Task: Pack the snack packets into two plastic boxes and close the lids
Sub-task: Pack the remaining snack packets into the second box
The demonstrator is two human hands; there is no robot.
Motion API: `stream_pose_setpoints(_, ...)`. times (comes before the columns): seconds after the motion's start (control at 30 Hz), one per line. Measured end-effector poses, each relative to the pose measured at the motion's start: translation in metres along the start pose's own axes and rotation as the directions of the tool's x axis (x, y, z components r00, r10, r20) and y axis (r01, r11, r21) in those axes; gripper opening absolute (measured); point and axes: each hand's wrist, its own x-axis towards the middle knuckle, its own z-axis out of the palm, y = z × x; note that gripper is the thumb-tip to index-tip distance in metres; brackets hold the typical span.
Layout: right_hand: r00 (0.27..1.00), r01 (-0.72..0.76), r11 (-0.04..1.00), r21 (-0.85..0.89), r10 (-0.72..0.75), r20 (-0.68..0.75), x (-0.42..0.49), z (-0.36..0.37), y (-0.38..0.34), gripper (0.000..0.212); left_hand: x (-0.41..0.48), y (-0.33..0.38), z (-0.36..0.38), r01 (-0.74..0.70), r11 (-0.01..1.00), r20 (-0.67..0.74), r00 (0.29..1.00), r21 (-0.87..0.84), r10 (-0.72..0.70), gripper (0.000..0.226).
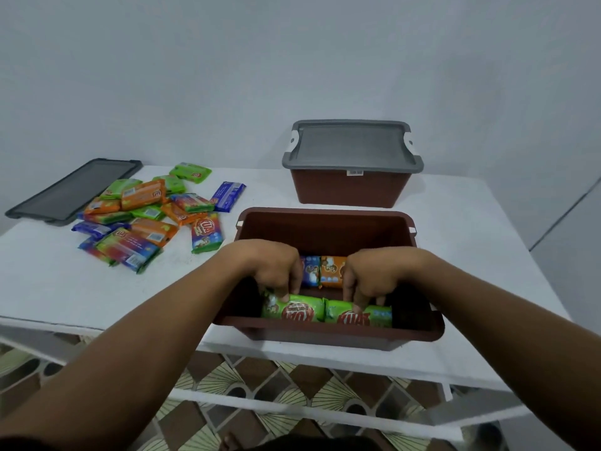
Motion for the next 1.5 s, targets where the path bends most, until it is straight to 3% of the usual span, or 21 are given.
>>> stream_pose_setpoints(0.3,1.0,0.005,0.999,0.035,-0.005,-0.004,0.005,0.0,0.001,0.022,0.005,-0.003,0.005,0.023,1.0,-0.017,1.0,-0.015,-0.023,0.023)
stream_pose_setpoints(0.57,1.0,0.013,0.998,0.066,-0.015,0.021,0.008,-0.002,0.0,0.017,0.003,-0.002,0.003,-0.006,0.993,0.075,0.997,-0.117,0.015,0.022)
stream_pose_setpoints(0.67,0.982,0.118,0.991,0.066,-0.106,-0.159,0.004,-0.006,-0.006,0.011,-0.002,-0.002,0.002,-0.12,0.965,-0.115,0.989,-0.234,0.095,0.017)
stream_pose_setpoints(0.8,0.87,0.242,0.965,0.104,-0.168,-0.464,-0.009,-0.025,-0.023,0.014,-0.022,-0.004,-0.014,-0.304,0.916,-0.463,0.872,-0.263,0.157,0.009)
stream_pose_setpoints(0.97,0.719,0.337,0.93,0.144,-0.156,-0.677,-0.004,-0.051,-0.054,0.009,-0.053,-0.03,-0.027,-0.317,0.913,-0.606,0.788,-0.256,0.104,0.009)
stream_pose_setpoints(1.07,0.661,0.377,0.918,0.126,-0.171,-0.73,0.007,-0.061,-0.08,0.009,-0.072,-0.059,-0.028,-0.298,0.906,-0.638,0.769,-0.299,0.042,0.008)
stream_pose_setpoints(1.2,0.641,0.385,0.918,0.09,-0.196,-0.742,0.031,-0.074,-0.125,0.007,-0.096,-0.104,-0.027,-0.244,0.915,-0.646,0.763,-0.32,-0.022,0.005)
stream_pose_setpoints(1.33,0.654,0.353,0.933,0.067,-0.194,-0.731,0.063,-0.082,-0.173,0.006,-0.119,-0.154,-0.023,-0.18,0.937,-0.63,0.775,-0.3,-0.053,0.001)
stream_pose_setpoints(1.5,0.714,0.281,0.959,0.047,-0.177,-0.678,0.106,-0.089,-0.225,0.008,-0.138,-0.217,-0.015,-0.169,0.948,-0.635,0.772,-0.268,-0.042,0.012)
